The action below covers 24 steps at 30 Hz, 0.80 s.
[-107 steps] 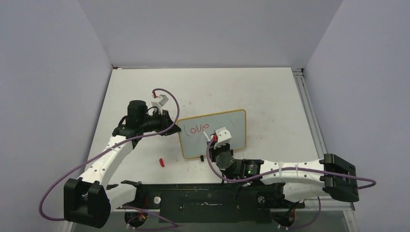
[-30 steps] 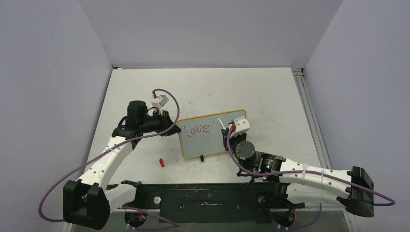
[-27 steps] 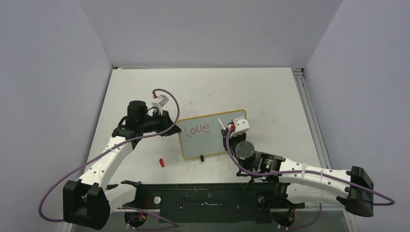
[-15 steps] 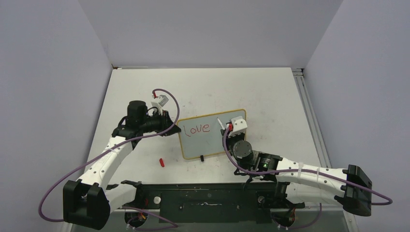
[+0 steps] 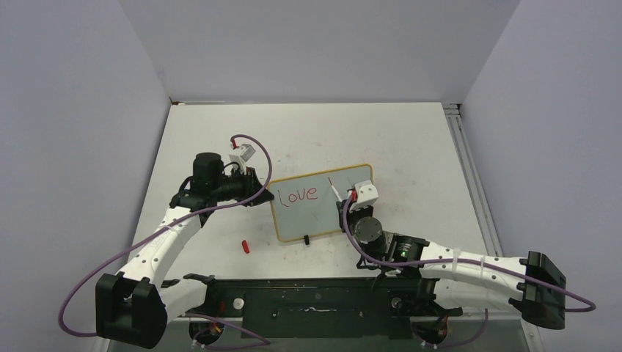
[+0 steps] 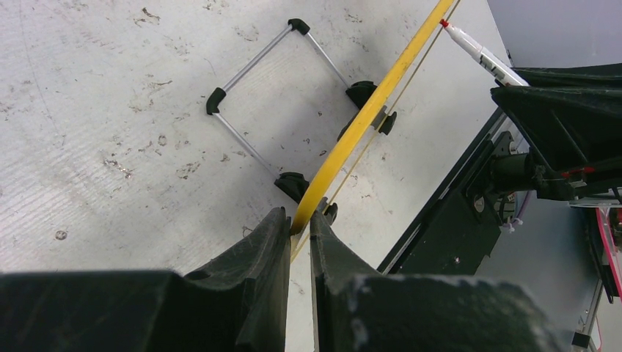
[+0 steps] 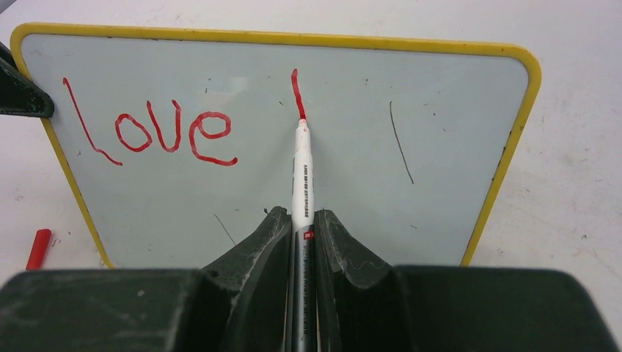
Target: Write a sentence on the whiteboard
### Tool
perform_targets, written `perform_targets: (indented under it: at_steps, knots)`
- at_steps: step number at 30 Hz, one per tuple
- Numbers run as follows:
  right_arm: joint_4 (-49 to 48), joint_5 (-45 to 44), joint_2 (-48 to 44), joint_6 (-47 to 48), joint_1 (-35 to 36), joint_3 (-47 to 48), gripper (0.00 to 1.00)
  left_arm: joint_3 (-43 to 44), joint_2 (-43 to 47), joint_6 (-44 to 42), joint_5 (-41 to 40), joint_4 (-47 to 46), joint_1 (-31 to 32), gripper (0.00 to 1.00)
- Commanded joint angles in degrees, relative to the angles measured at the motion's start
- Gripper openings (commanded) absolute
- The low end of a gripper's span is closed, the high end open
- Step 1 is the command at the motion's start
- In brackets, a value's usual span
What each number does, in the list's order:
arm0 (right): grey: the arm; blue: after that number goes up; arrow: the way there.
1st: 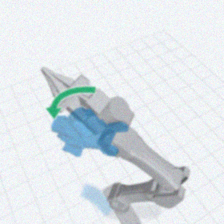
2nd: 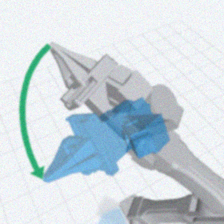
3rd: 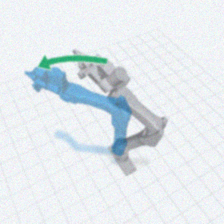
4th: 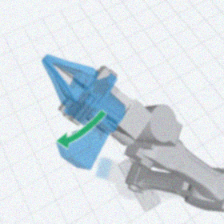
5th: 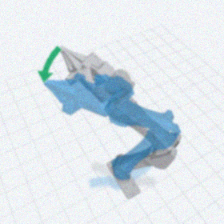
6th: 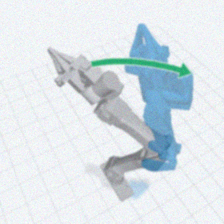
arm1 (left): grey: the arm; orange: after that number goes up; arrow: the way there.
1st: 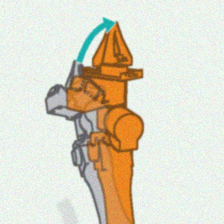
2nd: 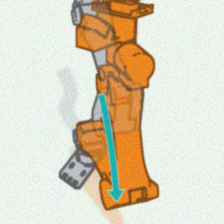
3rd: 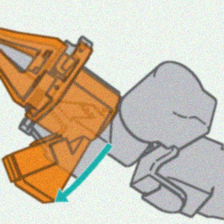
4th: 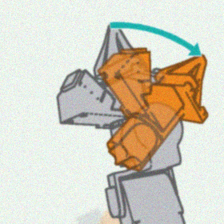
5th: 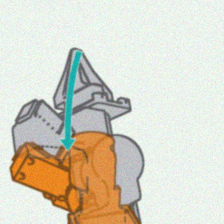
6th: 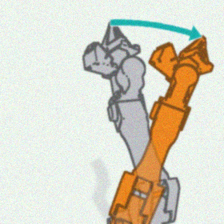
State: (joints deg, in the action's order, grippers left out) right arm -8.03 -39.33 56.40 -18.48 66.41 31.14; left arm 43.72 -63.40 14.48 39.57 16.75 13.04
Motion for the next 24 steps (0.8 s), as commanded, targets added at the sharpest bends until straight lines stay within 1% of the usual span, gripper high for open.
perform_targets:
  at_steps: [1, 13, 19, 24]
  knots:
    - [1.86, 0.12, -1.07, -3.26, 0.52, -1.44, 0.05, 1.36, 0.93, -0.23, 0.2, -0.28, -0.05, 0.11]
    - [5.75, -4.4, -1.43, -8.47, 6.14, -2.75, 0.05, 1.36, 1.05, -0.15, 0.19, -0.32, 0.0, 0.11]
    - [6.41, -7.59, -2.42, -6.61, 8.6, -0.14, 0.05, 1.23, 1.17, -0.15, 0.16, -0.32, -0.03, 0.1]
    - [4.99, -8.45, -2.73, -4.02, 8.58, 0.68, 0.05, 1.19, 1.22, -0.15, 0.14, -0.24, -0.01, 0.11]
